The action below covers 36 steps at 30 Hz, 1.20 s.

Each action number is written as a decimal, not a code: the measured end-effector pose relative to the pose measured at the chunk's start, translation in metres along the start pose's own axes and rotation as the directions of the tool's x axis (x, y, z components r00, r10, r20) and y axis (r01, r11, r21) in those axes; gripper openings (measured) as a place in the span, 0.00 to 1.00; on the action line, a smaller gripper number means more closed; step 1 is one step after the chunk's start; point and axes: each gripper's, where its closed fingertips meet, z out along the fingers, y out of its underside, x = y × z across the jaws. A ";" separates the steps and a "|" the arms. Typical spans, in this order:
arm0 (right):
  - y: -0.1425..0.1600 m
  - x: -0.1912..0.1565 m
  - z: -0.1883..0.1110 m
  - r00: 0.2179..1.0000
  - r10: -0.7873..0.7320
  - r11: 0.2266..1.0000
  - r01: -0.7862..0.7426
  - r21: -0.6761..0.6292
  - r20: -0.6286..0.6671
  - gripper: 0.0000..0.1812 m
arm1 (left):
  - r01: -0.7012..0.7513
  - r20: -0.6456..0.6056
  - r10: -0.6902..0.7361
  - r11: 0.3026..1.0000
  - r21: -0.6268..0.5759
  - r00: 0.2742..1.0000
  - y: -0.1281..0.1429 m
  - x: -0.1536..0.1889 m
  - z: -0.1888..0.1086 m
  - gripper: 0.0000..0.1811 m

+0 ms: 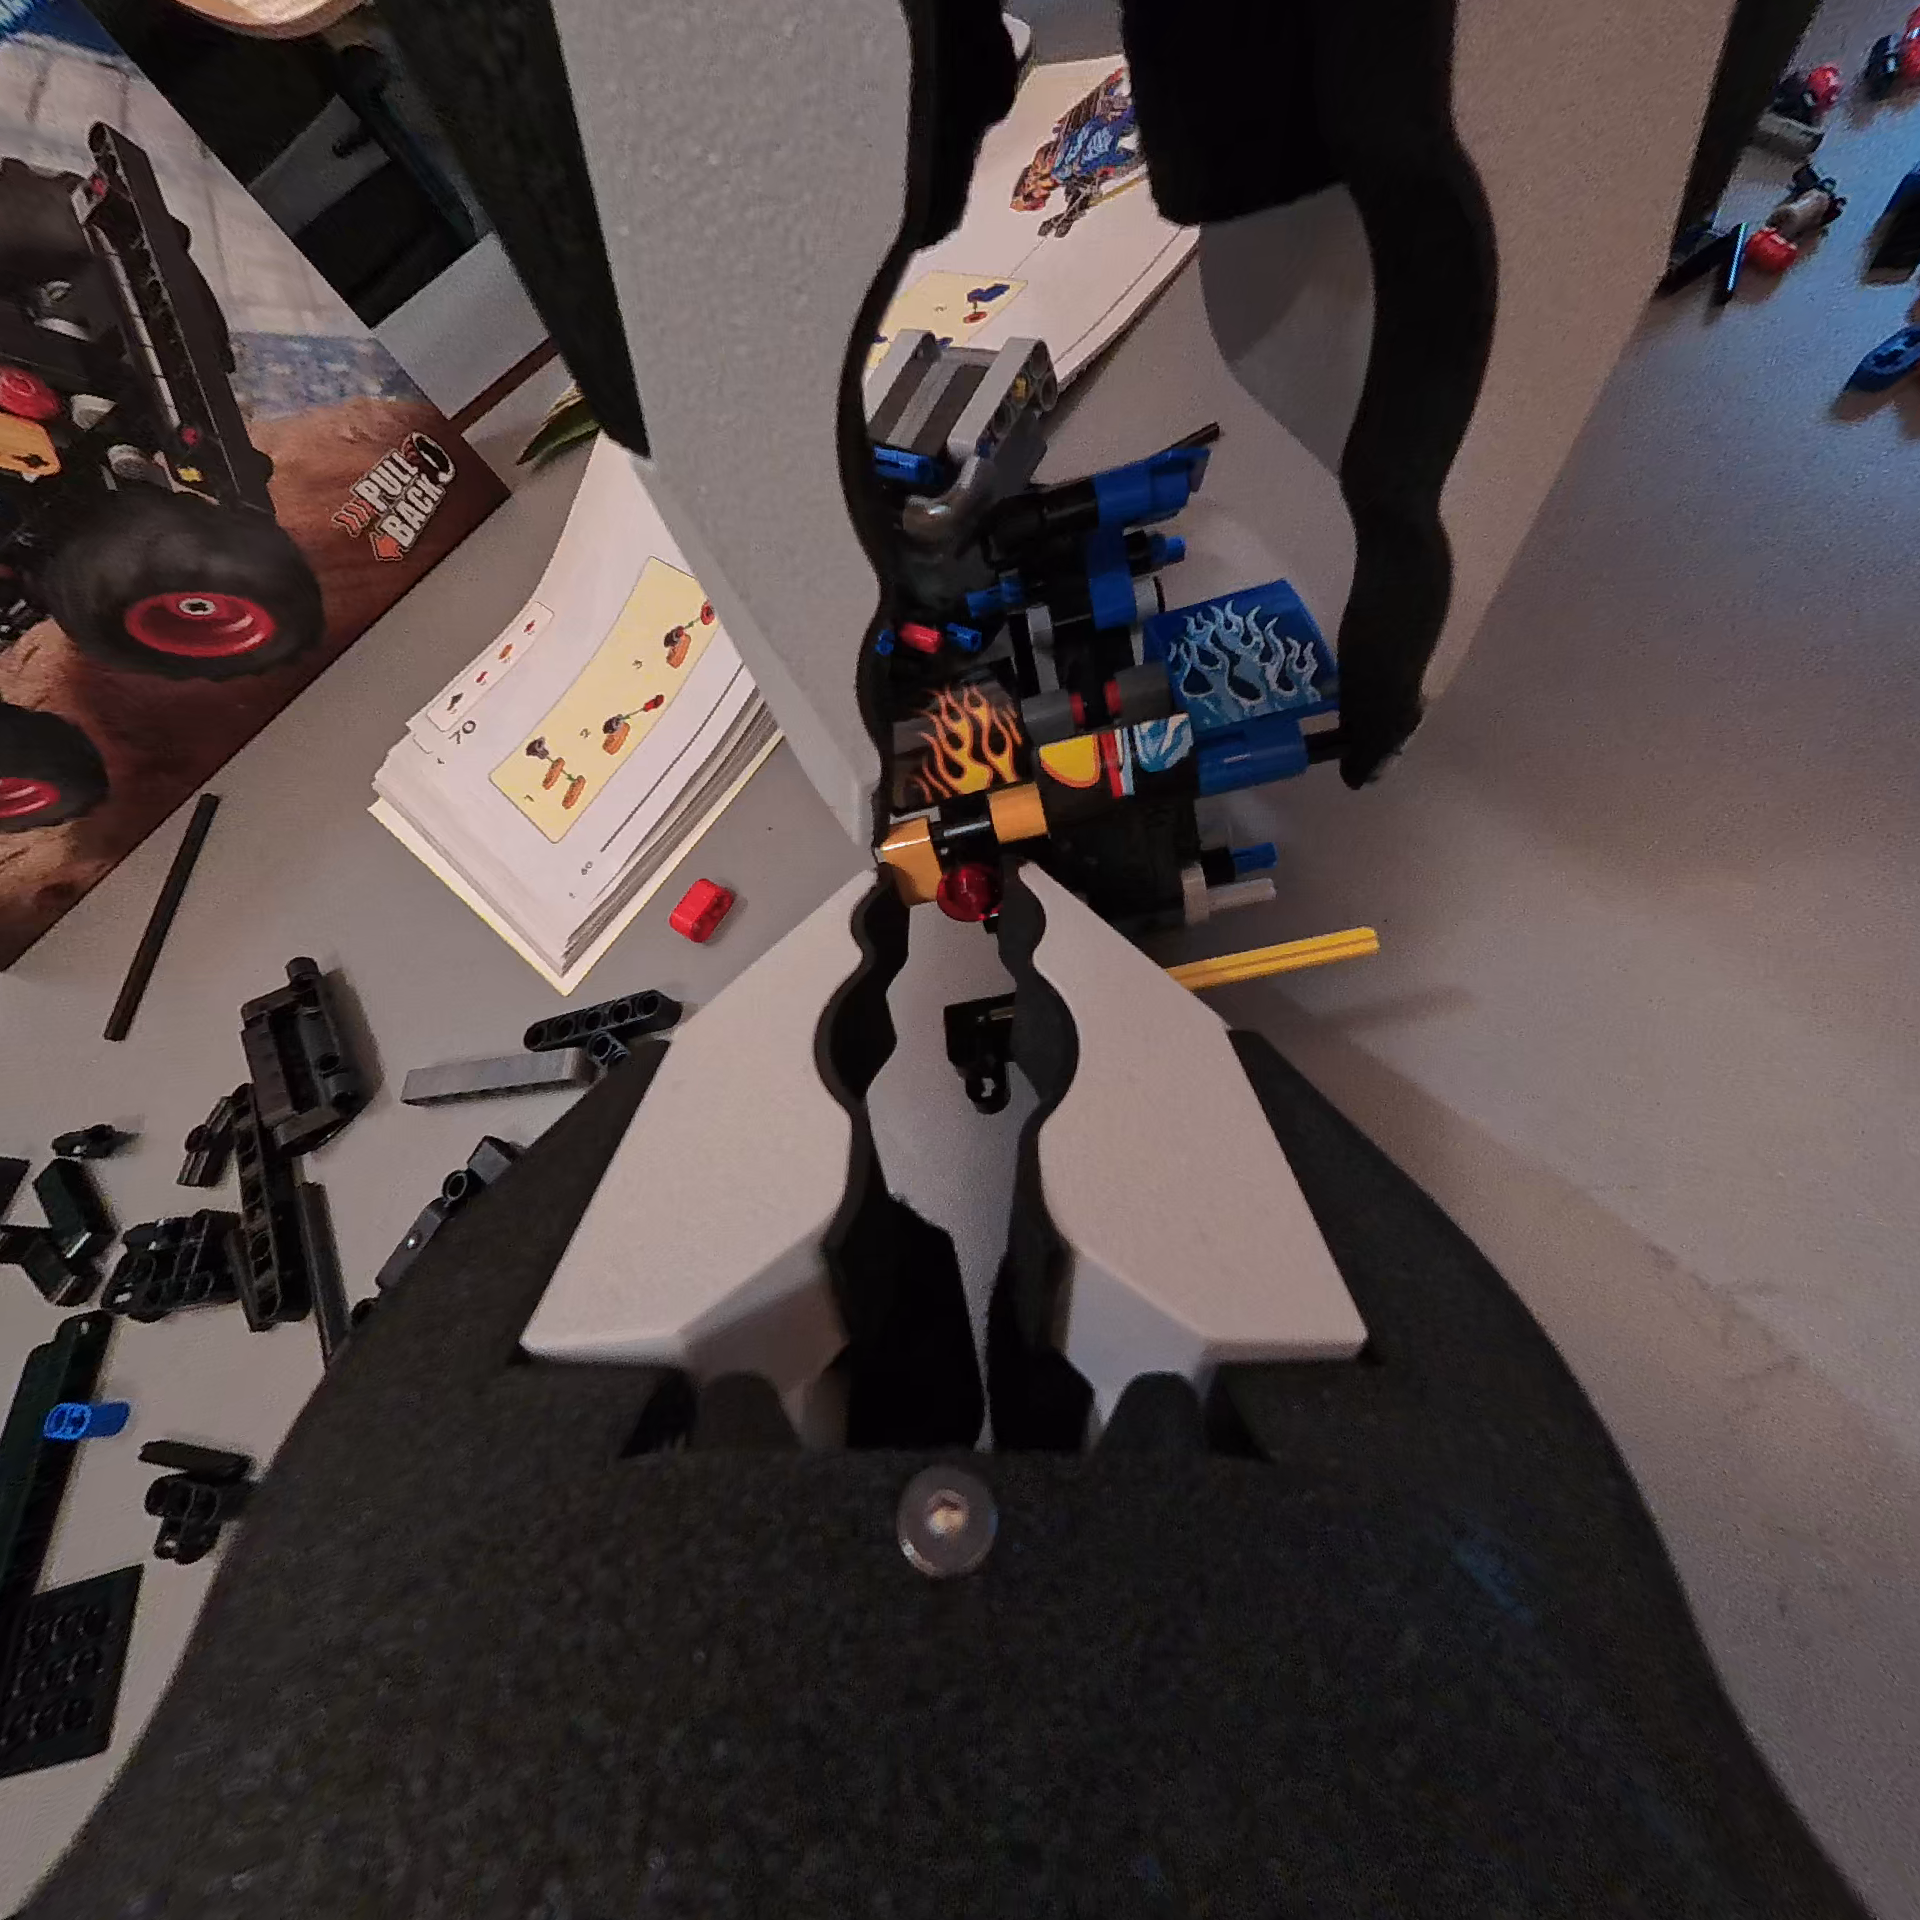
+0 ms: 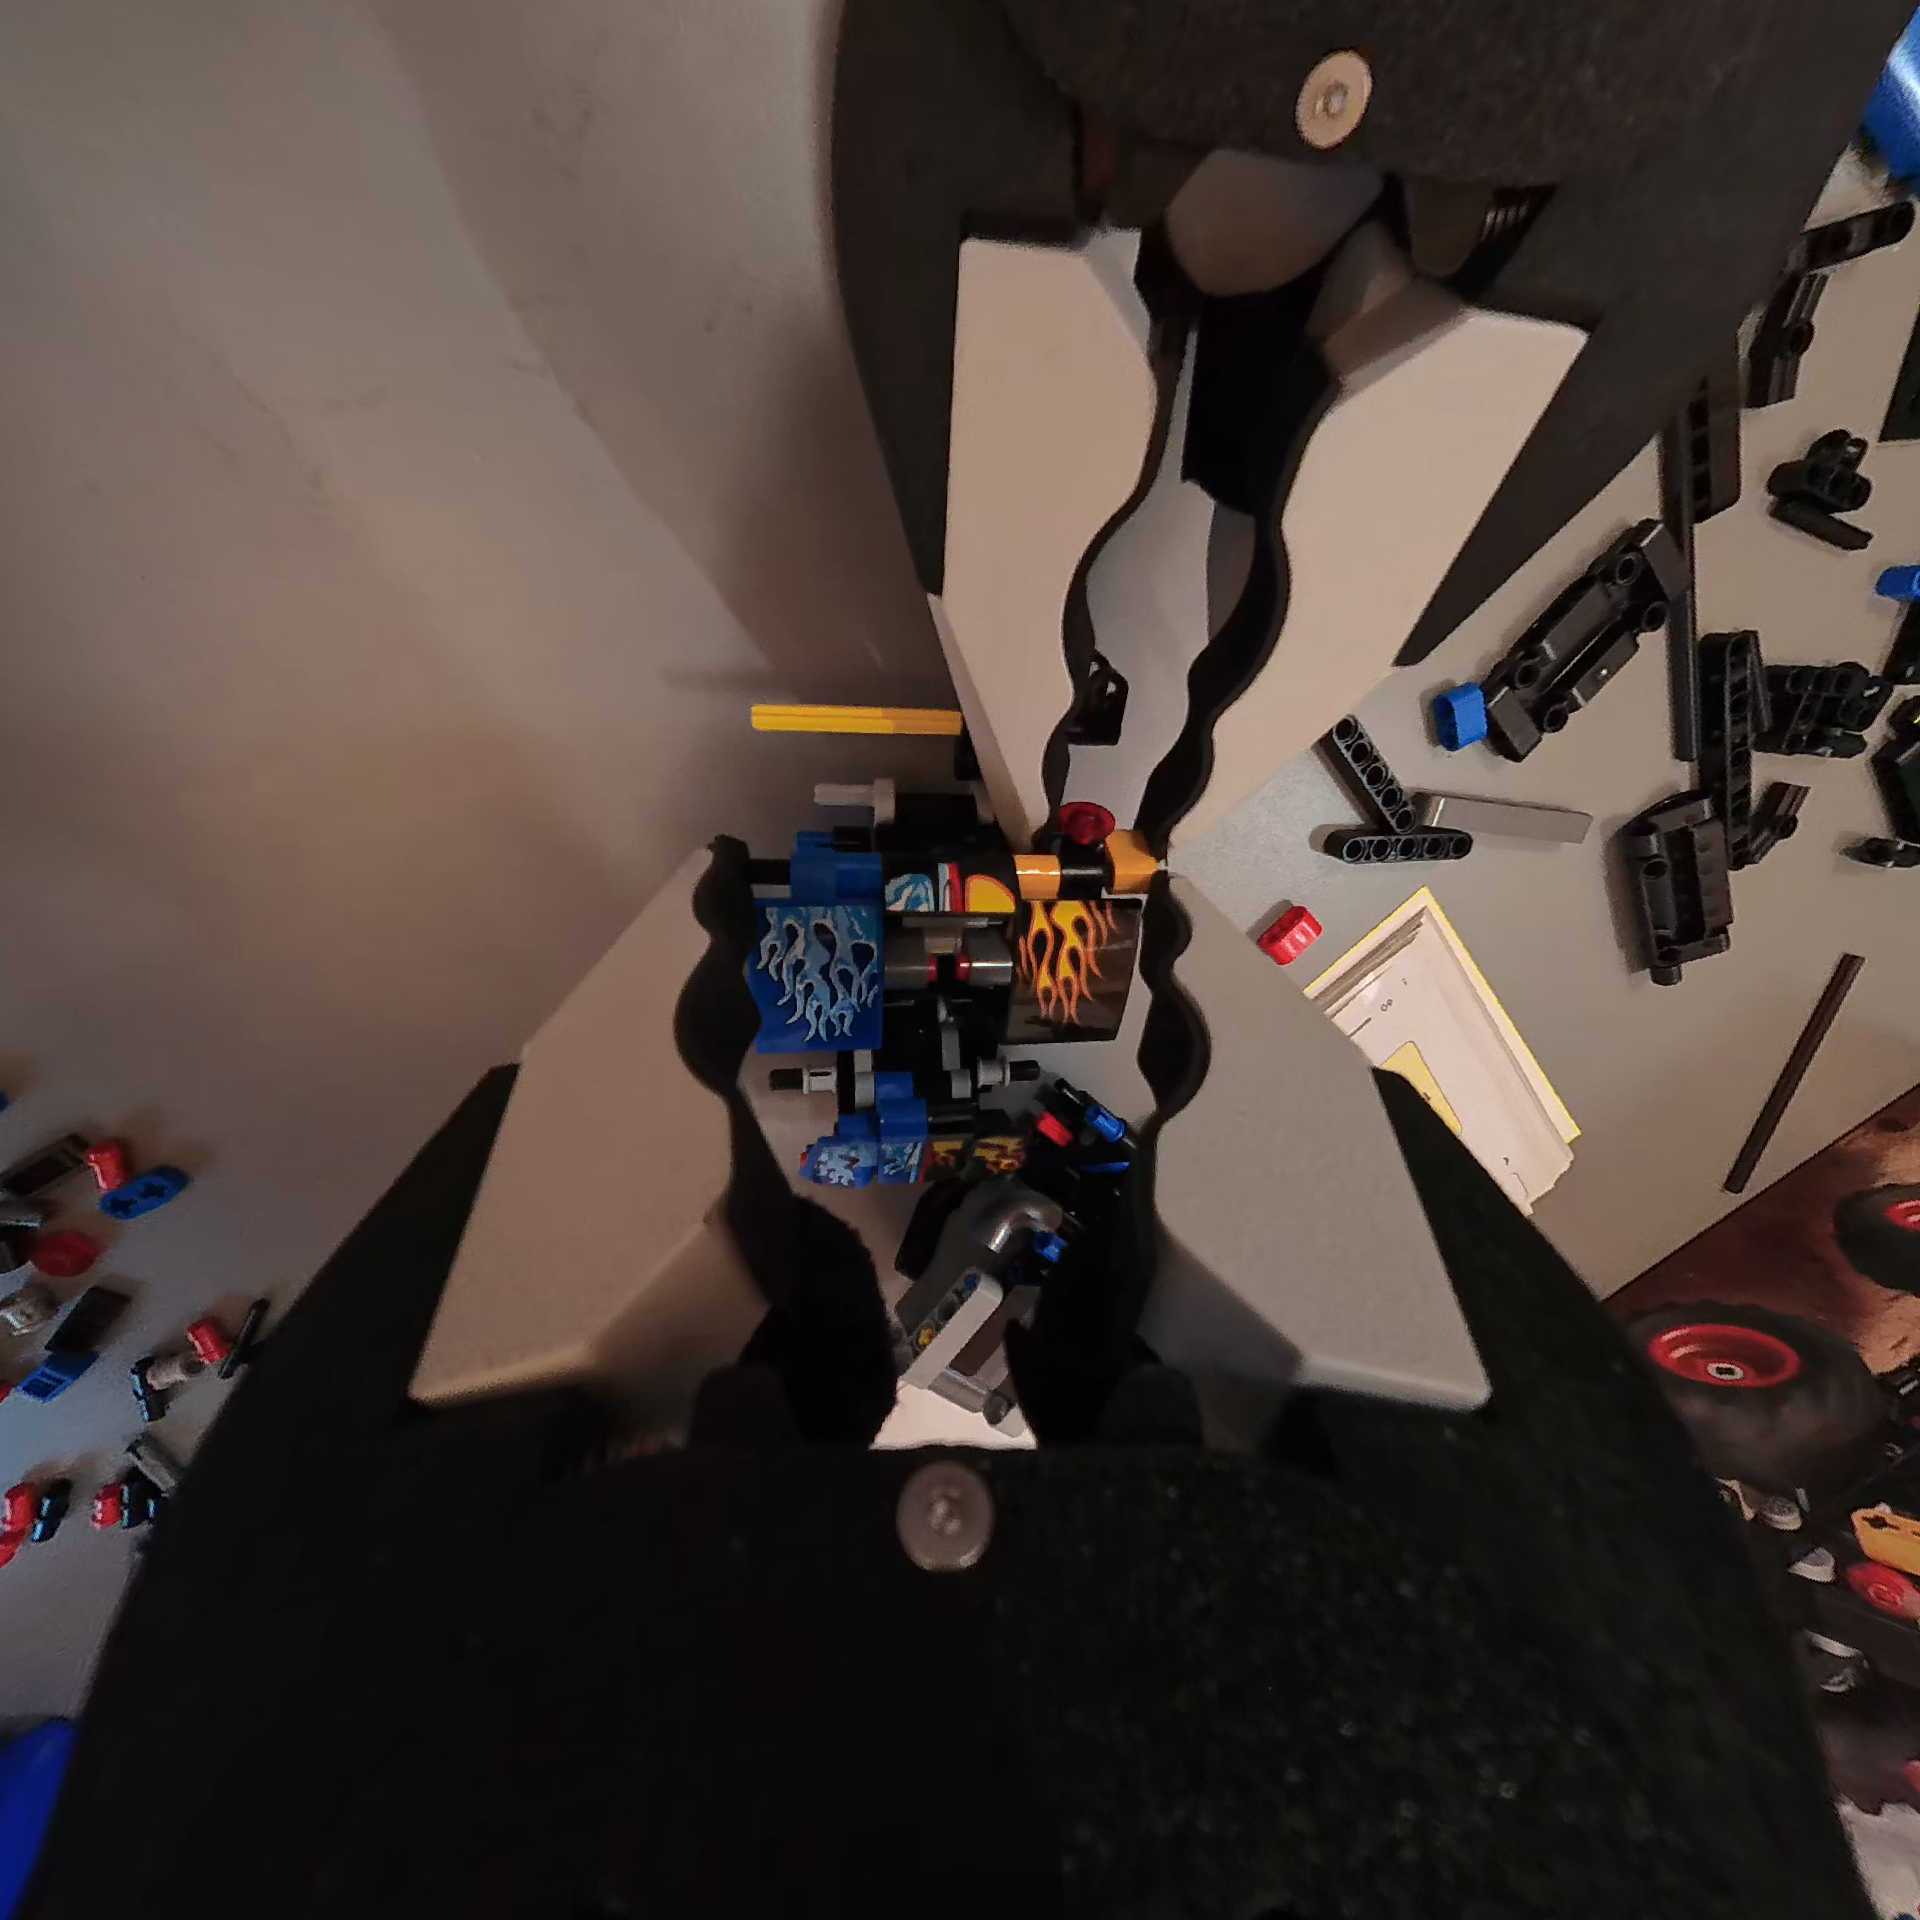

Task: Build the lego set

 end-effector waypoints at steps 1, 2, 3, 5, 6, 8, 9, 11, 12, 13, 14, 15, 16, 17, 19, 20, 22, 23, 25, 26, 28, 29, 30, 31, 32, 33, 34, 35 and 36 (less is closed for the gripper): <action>0.000 0.000 0.000 1.000 0.004 1.000 -0.004 0.003 -0.002 0.41 | -0.002 0.001 0.002 1.000 0.000 1.000 0.000 0.000 0.000 0.08; 0.000 0.000 0.000 1.000 0.014 1.000 -0.014 0.011 0.000 0.41 | 0.001 -0.002 -0.001 1.000 0.002 1.000 0.000 0.000 0.000 0.08; -0.001 0.000 0.000 0.999 0.036 0.999 -0.036 0.018 0.002 0.41 | 0.014 -0.014 -0.014 1.000 0.001 1.000 0.000 0.000 0.000 0.08; -0.001 0.001 -0.001 0.993 0.115 0.992 -0.116 0.038 0.024 0.41 | 0.060 -0.054 -0.060 0.998 -0.002 0.997 0.000 0.000 0.002 0.08; -0.001 0.001 -0.001 0.990 0.138 0.989 -0.140 0.043 0.032 0.41 | 0.075 -0.069 -0.074 0.997 -0.001 0.995 -0.001 0.000 0.003 0.08; 0.000 0.002 -0.001 0.986 0.162 0.986 -0.163 0.037 0.029 0.41 | 0.084 -0.084 -0.084 0.996 -0.001 0.993 -0.001 -0.001 0.004 0.08; -0.001 0.001 -0.001 0.984 0.176 0.984 -0.177 0.032 0.031 0.41 | 0.086 -0.087 -0.086 0.996 -0.001 0.993 -0.001 -0.001 0.004 0.08; -0.001 0.001 -0.002 0.982 0.187 0.982 -0.187 0.019 0.031 0.41 | 0.089 -0.094 -0.088 0.996 0.000 0.992 -0.001 0.000 0.004 0.08; -0.001 0.001 -0.002 0.982 0.189 0.982 -0.189 0.010 0.028 0.41 | 0.090 -0.094 -0.090 0.996 0.000 0.991 -0.001 0.000 0.004 0.08; -0.001 0.001 -0.001 0.981 0.191 0.982 -0.191 -0.001 0.025 0.41 | 0.090 -0.093 -0.090 0.996 0.000 0.992 -0.001 0.000 0.004 0.08; -0.001 0.001 -0.001 0.981 0.192 0.981 -0.192 -0.010 0.021 0.41 | 0.090 -0.092 -0.089 0.996 0.000 0.992 -0.001 0.000 0.004 0.08; -0.001 0.001 -0.001 0.981 0.192 0.981 -0.191 -0.018 0.018 0.42 | 0.090 -0.092 -0.090 0.996 0.000 0.992 -0.001 0.000 0.004 0.08; -0.001 0.001 -0.001 0.981 0.194 0.981 -0.194 -0.024 0.015 0.42 | 0.091 -0.093 -0.091 0.996 0.000 0.991 -0.001 0.000 0.004 0.08; -0.001 0.001 -0.001 0.980 0.197 0.980 -0.197 -0.027 0.014 0.42 | 0.095 -0.095 -0.095 0.995 0.000 0.991 -0.001 0.000 0.004 0.08; -0.001 0.001 0.000 0.981 0.195 0.980 -0.195 -0.028 0.004 0.42 | 0.103 -0.096 -0.103 0.995 -0.002 0.990 -0.001 -0.001 0.004 0.08; 0.000 0.002 0.001 0.982 0.190 0.981 -0.190 -0.030 -0.006 0.42 | 0.108 -0.096 -0.108 0.994 -0.004 0.990 -0.001 -0.002 0.004 0.08; 0.000 0.002 0.001 0.983 0.184 0.982 -0.184 -0.032 -0.013 0.42 | 0.111 -0.099 -0.111 0.994 -0.002 0.989 -0.001 -0.002 0.004 0.08; 0.000 0.001 0.002 0.982 0.190 0.981 -0.190 -0.032 -0.012 0.43 | 0.110 -0.100 -0.110 0.994 -0.001 0.989 -0.001 -0.001 0.004 0.08; 0.000 0.001 0.002 0.981 0.195 0.981 -0.195 -0.021 -0.007 0.43 | 0.105 -0.098 -0.104 0.995 -0.002 0.990 -0.001 -0.001 0.004 0.08; 0.000 0.001 0.002 0.982 0.187 0.982 -0.187 -0.016 -0.006 0.43 | 0.104 -0.099 -0.104 0.995 -0.002 0.990 -0.001 -0.001 0.004 0.08; 0.000 0.001 0.002 0.986 0.169 0.986 -0.169 -0.009 -0.012 0.43 | 0.109 -0.102 -0.109 0.994 -0.003 0.989 -0.001 -0.001 0.004 0.08; 0.000 0.002 0.003 0.986 0.165 0.986 -0.165 -0.003 -0.013 0.42 | 0.109 -0.101 -0.109 0.994 -0.003 0.989 -0.001 -0.001 0.003 0.08; 0.000 0.002 0.003 0.986 0.167 0.986 -0.167 0.005 -0.012 0.42 | 0.108 -0.095 -0.108 0.994 -0.003 0.990 -0.001 -0.002 0.003 0.08; 0.000 0.003 0.003 0.985 0.170 0.985 -0.170 0.013 -0.015 0.42 | 0.102 -0.087 -0.102 0.995 -0.004 0.991 0.000 -0.002 0.003 0.08; -0.001 0.003 0.003 0.985 0.170 0.985 -0.169 0.017 -0.016 0.42 | 0.092 -0.080 -0.092 0.996 -0.004 0.993 0.000 -0.002 0.003 0.08; 0.000 0.002 0.003 0.986 0.163 0.987 -0.163 0.017 -0.019 0.42 | 0.077 -0.072 -0.077 0.997 -0.003 0.994 0.000 -0.001 0.003 0.08; 0.000 0.001 0.003 0.988 0.155 0.988 -0.155 0.012 -0.024 0.42 | 0.059 -0.059 -0.059 0.998 -0.002 0.997 -0.001 -0.001 0.003 0.08; 0.000 0.001 0.003 0.988 0.150 0.989 -0.150 0.008 -0.025 0.42 | 0.044 -0.050 -0.044 0.999 -0.001 0.998 -0.001 0.000 0.003 0.08; 0.000 0.000 0.003 0.989 0.145 0.989 -0.145 0.007 -0.029 0.42 | 0.036 -0.042 -0.036 0.999 -0.001 0.998 -0.001 0.000 0.003 0.08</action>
